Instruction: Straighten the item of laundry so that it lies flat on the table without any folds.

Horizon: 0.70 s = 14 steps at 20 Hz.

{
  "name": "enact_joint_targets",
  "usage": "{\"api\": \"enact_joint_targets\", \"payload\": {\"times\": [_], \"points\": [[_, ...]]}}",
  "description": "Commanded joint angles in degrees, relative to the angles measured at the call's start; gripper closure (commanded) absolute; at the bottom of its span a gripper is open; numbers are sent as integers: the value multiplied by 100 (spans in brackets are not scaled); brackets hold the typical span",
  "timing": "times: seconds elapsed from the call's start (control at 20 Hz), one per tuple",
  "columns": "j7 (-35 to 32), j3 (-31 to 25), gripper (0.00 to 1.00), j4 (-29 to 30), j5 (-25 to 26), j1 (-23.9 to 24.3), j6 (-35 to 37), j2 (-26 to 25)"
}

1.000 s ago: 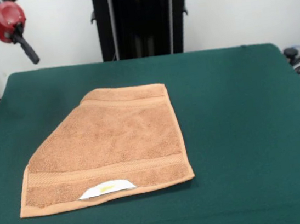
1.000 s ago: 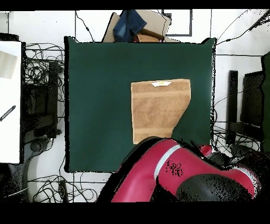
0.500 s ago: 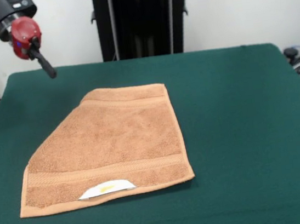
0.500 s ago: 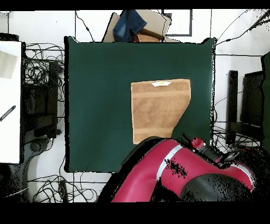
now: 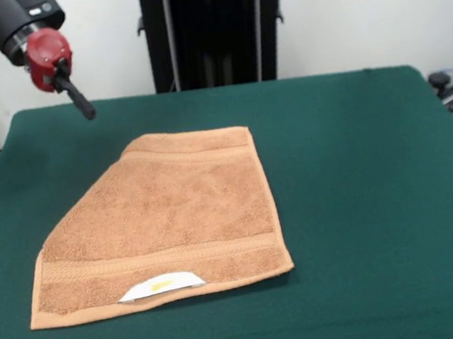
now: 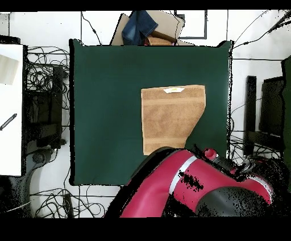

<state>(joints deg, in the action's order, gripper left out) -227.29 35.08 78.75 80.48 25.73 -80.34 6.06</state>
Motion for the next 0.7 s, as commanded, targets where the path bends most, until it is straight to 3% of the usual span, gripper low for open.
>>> {"api": "enact_joint_targets", "payload": {"times": [0.05,0.7], "points": [[139,-1070,100,172,-424,83,562,-324],[616,-1120,100,-14,-830,64,1212,-555]]}}
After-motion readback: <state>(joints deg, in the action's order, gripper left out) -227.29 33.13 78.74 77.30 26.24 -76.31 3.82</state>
